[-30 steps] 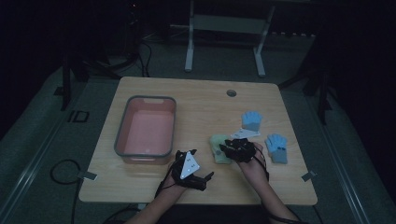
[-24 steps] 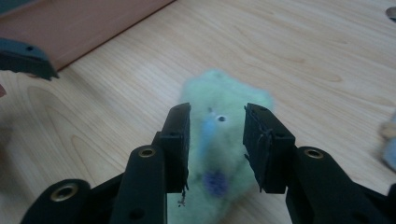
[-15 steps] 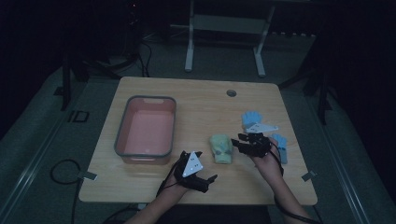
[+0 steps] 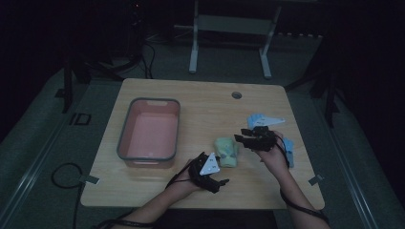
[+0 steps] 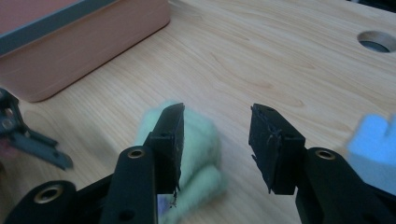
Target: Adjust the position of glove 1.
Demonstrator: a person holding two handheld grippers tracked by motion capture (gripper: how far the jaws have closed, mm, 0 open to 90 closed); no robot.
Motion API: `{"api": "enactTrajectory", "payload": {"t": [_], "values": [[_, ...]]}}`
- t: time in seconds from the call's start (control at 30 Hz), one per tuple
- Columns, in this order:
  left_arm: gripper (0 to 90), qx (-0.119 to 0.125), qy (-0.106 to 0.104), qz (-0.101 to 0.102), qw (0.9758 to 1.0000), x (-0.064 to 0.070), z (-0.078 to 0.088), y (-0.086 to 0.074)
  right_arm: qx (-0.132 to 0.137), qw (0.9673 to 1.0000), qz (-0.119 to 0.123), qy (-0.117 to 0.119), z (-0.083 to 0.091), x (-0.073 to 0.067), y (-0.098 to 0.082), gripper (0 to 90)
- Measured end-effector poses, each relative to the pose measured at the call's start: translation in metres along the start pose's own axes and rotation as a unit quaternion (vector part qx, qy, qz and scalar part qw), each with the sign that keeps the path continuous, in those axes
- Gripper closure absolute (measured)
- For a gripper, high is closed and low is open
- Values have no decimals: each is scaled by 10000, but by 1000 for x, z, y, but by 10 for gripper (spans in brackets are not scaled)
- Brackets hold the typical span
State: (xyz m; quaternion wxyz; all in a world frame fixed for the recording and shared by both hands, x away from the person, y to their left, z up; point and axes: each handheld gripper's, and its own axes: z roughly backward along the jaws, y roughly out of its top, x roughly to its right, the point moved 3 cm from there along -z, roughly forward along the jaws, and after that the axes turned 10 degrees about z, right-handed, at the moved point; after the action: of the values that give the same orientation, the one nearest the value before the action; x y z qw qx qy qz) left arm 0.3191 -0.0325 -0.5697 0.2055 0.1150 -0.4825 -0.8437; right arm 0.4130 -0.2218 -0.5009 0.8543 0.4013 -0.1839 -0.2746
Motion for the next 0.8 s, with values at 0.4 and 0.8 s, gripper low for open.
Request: {"api": "enactTrajectory", "payload": {"t": [0.4, 0.8], "values": [[328, -392, 217, -845, 9954, -18, -29, 13, -448, 9954, 289, 795, -47, 4, -4, 470], [374, -667, 305, -1109, 9911, -31, -45, 9, -953, 9854, -326, 1369, -76, 18, -31, 395]]}}
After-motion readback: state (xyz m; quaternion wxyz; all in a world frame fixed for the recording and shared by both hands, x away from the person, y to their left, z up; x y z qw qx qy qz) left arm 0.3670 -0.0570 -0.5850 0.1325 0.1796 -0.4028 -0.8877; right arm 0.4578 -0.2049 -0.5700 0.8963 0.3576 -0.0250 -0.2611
